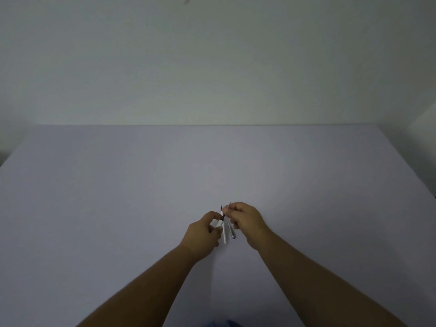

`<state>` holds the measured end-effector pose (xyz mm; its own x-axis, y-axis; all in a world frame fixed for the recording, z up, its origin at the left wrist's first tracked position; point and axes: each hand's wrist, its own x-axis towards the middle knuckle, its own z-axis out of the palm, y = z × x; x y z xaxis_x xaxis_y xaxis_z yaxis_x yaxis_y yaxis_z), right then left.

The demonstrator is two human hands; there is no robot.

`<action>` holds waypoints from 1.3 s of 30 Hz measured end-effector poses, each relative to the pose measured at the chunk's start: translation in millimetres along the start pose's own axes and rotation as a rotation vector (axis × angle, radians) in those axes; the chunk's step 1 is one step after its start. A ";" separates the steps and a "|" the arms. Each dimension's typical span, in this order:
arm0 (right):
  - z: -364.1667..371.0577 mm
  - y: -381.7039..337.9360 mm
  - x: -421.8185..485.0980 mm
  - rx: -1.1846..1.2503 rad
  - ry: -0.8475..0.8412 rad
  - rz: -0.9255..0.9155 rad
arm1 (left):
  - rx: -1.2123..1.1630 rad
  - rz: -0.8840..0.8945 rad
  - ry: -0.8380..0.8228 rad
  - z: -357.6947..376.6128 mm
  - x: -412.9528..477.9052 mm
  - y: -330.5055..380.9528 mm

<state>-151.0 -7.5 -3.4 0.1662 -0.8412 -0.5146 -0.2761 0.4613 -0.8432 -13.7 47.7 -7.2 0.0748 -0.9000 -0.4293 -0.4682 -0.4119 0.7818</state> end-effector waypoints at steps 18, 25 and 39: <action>-20.2 28.9 22.4 -0.423 0.286 0.093 | 0.071 -0.065 0.045 0.2 0.7 -7.9; -18.5 30.2 22.9 -0.447 0.324 0.101 | 0.070 -0.069 0.047 0.3 1.5 -10.0; 13.7 10.8 25.3 -0.830 0.201 -0.125 | 0.078 -0.102 0.146 -7.9 4.7 -18.3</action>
<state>-136.8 -19.9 -27.6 0.0927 -0.9420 -0.3225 -0.8823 0.0724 -0.4651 2.2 49.9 -20.0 0.2503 -0.8674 -0.4300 -0.5182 -0.4952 0.6973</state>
